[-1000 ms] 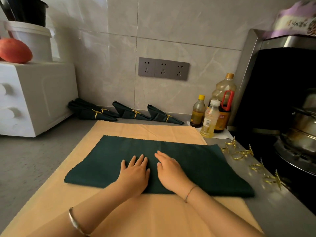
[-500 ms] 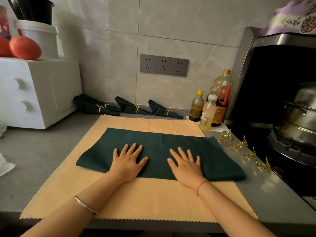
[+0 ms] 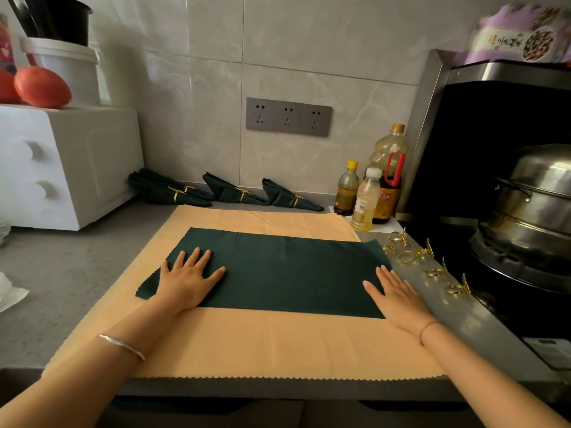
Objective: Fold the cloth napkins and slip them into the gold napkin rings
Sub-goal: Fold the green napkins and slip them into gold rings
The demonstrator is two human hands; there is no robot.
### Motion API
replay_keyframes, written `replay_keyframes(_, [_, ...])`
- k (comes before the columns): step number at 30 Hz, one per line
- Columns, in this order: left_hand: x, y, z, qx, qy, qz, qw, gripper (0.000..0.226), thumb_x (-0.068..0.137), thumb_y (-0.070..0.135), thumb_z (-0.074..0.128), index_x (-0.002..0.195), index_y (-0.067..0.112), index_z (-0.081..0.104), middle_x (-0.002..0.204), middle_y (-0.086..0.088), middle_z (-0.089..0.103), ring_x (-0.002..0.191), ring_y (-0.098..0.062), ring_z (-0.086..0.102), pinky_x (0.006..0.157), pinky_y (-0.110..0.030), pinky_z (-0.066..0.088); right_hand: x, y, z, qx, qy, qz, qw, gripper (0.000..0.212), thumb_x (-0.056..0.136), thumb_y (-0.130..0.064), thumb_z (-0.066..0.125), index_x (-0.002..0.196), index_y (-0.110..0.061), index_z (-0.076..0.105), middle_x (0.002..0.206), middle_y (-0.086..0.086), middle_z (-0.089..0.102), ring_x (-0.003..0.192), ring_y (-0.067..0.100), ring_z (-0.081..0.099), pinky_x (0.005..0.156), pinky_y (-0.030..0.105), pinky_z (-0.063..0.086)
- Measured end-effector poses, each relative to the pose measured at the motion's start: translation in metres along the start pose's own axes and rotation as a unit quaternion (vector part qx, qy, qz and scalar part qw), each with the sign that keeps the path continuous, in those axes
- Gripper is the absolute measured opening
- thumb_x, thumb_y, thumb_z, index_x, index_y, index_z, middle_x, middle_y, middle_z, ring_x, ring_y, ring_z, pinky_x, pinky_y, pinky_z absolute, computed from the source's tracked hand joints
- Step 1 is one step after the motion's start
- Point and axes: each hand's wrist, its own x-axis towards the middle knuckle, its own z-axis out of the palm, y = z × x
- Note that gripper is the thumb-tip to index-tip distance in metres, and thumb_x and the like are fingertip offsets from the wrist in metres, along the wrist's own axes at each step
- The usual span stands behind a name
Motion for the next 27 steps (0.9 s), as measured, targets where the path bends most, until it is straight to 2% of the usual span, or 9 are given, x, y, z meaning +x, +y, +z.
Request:
replay_keyframes(5, [0.002,-0.007,-0.004,-0.005,0.01,-0.012,1.0,0.069,0.093,0.066,0.015,0.153,0.031,0.004,0.161,0.003,0.001,0.148,-0.023,0.0,0.118,-0.045,0.001,0.001,0.003,-0.003,-0.015,-0.013,0.011,1.0,0.066,0.097,-0.055,0.01,0.151,-0.019,-0.003,0.159,-0.004,-0.008,0.145,0.012,-0.007,0.118,0.036,-0.004])
replay_keyframes(8, [-0.001,-0.003,-0.005,-0.003,0.013,-0.015,1.0,0.069,0.093,0.066,0.014,0.153,0.032,0.004,0.161,0.002,0.001,0.148,-0.028,-0.001,0.118,-0.045,0.001,0.006,-0.005,-0.009,0.001,-0.003,0.013,1.0,0.065,0.097,-0.056,0.017,0.152,-0.023,0.004,0.159,-0.003,-0.004,0.146,0.015,-0.005,0.118,0.042,-0.001])
replay_keyframes(12, [-0.004,-0.005,-0.004,0.002,0.008,-0.02,1.0,0.07,0.092,0.068,0.013,0.152,0.034,0.003,0.161,0.002,0.0,0.147,-0.032,-0.002,0.118,-0.045,0.0,0.024,-0.053,-0.022,0.071,-0.005,-0.064,0.995,0.063,0.096,-0.055,0.033,0.15,-0.025,0.018,0.159,-0.003,0.007,0.146,0.018,0.004,0.118,0.042,0.006])
replay_keyframes(16, [-0.004,-0.008,-0.003,-0.009,0.018,-0.017,1.0,0.07,0.091,0.069,0.014,0.152,0.035,0.004,0.161,0.003,0.001,0.147,-0.032,-0.003,0.118,-0.044,0.0,0.054,-0.109,-0.023,0.124,-0.02,-0.116,0.985,0.074,0.09,-0.056,0.047,0.149,-0.022,0.018,0.157,0.0,0.018,0.144,0.022,0.018,0.116,0.04,0.02])
replay_keyframes(19, [-0.005,-0.009,-0.001,-0.019,0.025,-0.014,0.999,0.071,0.091,0.07,0.016,0.152,0.036,0.005,0.161,0.003,0.002,0.147,-0.031,-0.003,0.118,-0.044,0.0,0.077,-0.138,-0.016,0.096,-0.044,-0.14,0.984,0.076,0.09,-0.057,0.048,0.149,-0.019,0.019,0.156,0.002,0.021,0.142,0.023,0.023,0.114,0.039,0.023])
replay_keyframes(22, [-0.003,-0.008,0.0,-0.033,0.035,-0.017,0.999,0.073,0.09,0.071,0.018,0.152,0.035,0.007,0.161,0.003,0.002,0.147,-0.029,-0.003,0.118,-0.043,-0.001,0.103,-0.153,-0.014,0.076,-0.06,-0.117,0.988,0.075,0.09,-0.06,0.044,0.148,-0.018,0.022,0.155,0.004,0.023,0.14,0.026,0.027,0.112,0.042,0.028])
replay_keyframes(25, [-0.002,-0.008,0.0,-0.041,0.042,-0.016,0.998,0.075,0.089,0.072,0.018,0.152,0.034,0.007,0.161,0.003,0.002,0.147,-0.028,-0.004,0.118,-0.042,-0.001,0.124,-0.16,-0.011,-0.013,-0.029,-0.116,0.993,0.069,0.09,-0.063,0.039,0.141,-0.018,0.034,0.147,0.006,0.033,0.133,0.027,0.033,0.107,0.042,0.032])
replay_keyframes(27, [-0.001,-0.008,0.001,-0.037,0.042,-0.016,0.998,0.075,0.089,0.072,0.017,0.152,0.033,0.006,0.161,0.004,0.001,0.147,-0.028,-0.005,0.118,-0.042,-0.002,0.135,-0.169,-0.009,-0.036,-0.013,-0.115,0.993,0.064,0.088,-0.065,0.039,0.129,-0.017,0.043,0.136,0.007,0.042,0.124,0.027,0.039,0.099,0.039,0.035])
